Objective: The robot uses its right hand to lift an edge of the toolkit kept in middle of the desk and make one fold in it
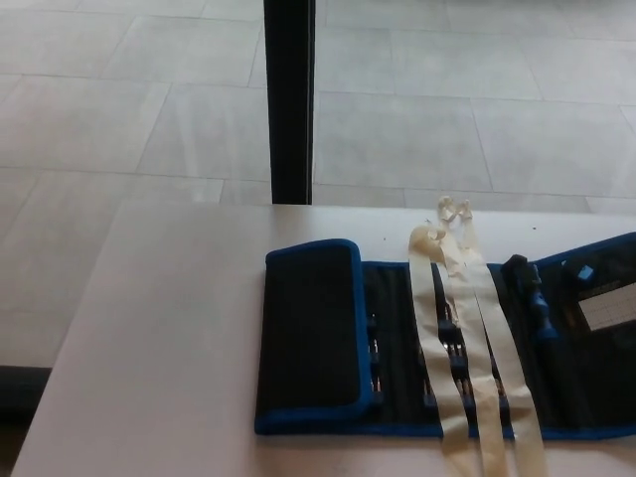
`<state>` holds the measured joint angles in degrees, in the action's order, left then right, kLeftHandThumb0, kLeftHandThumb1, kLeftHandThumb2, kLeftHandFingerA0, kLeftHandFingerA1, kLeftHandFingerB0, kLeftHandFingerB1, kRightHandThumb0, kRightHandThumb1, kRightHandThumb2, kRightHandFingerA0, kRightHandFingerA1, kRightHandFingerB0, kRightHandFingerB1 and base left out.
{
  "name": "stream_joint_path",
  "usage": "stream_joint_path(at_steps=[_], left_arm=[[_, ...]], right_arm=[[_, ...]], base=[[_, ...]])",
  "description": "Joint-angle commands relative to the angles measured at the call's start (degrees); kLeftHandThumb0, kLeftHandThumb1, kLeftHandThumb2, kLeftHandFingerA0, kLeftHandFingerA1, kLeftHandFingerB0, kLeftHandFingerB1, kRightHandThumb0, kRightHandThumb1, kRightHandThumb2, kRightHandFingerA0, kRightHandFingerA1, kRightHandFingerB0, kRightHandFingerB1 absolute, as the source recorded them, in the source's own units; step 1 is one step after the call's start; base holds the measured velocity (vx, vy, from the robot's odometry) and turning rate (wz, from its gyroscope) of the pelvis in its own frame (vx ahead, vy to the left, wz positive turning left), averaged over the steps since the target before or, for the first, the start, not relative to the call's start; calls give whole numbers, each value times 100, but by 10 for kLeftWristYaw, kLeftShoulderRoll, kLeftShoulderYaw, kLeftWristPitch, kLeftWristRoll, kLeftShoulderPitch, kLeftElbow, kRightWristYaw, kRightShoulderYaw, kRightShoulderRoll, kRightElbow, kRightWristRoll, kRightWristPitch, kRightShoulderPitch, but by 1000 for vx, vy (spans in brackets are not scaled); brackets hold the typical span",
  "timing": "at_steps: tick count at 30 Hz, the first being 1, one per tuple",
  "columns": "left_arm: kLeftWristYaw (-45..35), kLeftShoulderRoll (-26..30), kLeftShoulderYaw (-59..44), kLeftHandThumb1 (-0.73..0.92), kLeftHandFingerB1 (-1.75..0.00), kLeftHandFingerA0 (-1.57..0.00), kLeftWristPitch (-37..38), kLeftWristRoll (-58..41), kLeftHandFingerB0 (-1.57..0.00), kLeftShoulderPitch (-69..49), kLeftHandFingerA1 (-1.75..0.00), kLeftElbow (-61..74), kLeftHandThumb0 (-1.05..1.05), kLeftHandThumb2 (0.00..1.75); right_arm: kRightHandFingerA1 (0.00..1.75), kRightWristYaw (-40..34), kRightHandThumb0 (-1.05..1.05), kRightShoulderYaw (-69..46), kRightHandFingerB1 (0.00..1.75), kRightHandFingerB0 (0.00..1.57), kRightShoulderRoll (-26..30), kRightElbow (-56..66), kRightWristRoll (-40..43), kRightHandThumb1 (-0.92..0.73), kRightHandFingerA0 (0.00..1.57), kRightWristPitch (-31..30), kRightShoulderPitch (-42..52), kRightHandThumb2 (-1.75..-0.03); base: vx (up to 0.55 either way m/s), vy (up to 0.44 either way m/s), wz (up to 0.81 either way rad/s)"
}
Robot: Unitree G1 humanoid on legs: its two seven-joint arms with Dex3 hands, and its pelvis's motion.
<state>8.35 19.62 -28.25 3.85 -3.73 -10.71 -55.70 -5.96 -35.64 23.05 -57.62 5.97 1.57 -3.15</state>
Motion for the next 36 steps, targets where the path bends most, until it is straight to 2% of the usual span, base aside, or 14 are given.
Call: stream_joint_path(at_steps=[1, 4, 5, 6, 7, 10, 12, 14, 15, 16, 26, 27, 30, 36], left_arm=[[53, 19, -52, 54, -44, -62, 8, -43, -47, 2, -85, -11, -26, 56], [57, 20, -53, 54, -43, -60, 6, -37, -47, 5, -86, -20, -27, 56], [55, 22, -53, 54, -43, -61, 9, -36, -47, 7, -87, -27, -26, 55], [56, 23, -51, 54, -43, -61, 11, -34, -47, 9, -86, -32, -27, 55], [58, 24, -49, 54, -43, -60, 11, -33, -47, 11, -88, -35, -27, 55], [55, 27, -49, 54, -42, -59, 8, -37, -46, 17, -91, -40, -27, 55], [56, 21, -51, 55, -43, -58, 6, -41, -47, 10, -86, -19, -26, 56], [55, 23, -52, 55, -43, -57, 11, -43, -46, 10, -85, -23, -27, 56], [55, 23, -52, 55, -43, -57, 11, -43, -46, 10, -85, -23, -27, 56], [57, 21, -52, 55, -44, -59, 9, -44, -48, 7, -84, -16, -27, 56], [55, 20, -50, 55, -43, -60, 10, -51, -47, -1, -84, -22, -26, 56], [60, 22, -49, 55, -43, -60, 7, -49, -48, 1, -82, -22, -27, 56], [56, 24, -47, 55, -44, -61, 8, -49, -48, 3, -86, -26, -26, 56], [58, 20, -52, 54, -44, -62, 16, -56, -47, -1, -91, -27, -27, 55]], right_arm=[[131, -42, -25, -81, 92, 50, 26, -13, 85, -11, 36, 19, -15, -84], [103, -42, -37, -116, 90, 48, 40, -10, 105, -12, 40, 20, -29, -92], [115, -63, -41, -123, 99, 47, 55, -13, 101, -15, 74, 19, -41, -85], [114, -69, -38, -133, 98, 45, 65, -16, 107, -17, 48, 19, -50, -85], [96, -66, -45, -148, 84, 50, 79, -30, 119, -17, 66, 24, -67, -89], [111, -66, -46, -160, 100, 44, 91, -38, 127, -21, 51, 29, -85, -81], [116, -92, -49, -193, 87, 58, 111, -15, 164, -17, 115, 9, -142, -85], [111, -85, -45, -204, 84, 53, 112, 11, 177, -16, 118, 5, -163, -84], [111, -84, -45, -206, 84, 53, 111, 15, 178, -16, 118, 4, -166, -84], [97, -87, -45, -204, 80, 52, 110, 36, 178, -20, 73, 1, -179, -84], [72, -76, -51, -105, 59, 73, 53, 270, 169, -36, 79, -85, -206, -52], [61, -89, -45, -82, 49, 70, 37, 289, 147, -39, 97, -67, -201, -53], [53, -104, -38, -47, 41, 67, 21, 325, 128, -43, 65, -79, -189, -55], [48, -101, -21, 14, 39, 50, -21, 394, 124, -53, 59, -122, -150, -56]], base=[[0, 0, 0], [0, 0, 0], [0, 0, 0], [0, 0, 0], [0, 0, 0], [0, 0, 0], [0, 0, 0], [0, 0, 0], [0, 0, 0], [0, 0, 0], [0, 0, 1], [0, 0, 0], [0, 0, 0], [0, 0, 0]])
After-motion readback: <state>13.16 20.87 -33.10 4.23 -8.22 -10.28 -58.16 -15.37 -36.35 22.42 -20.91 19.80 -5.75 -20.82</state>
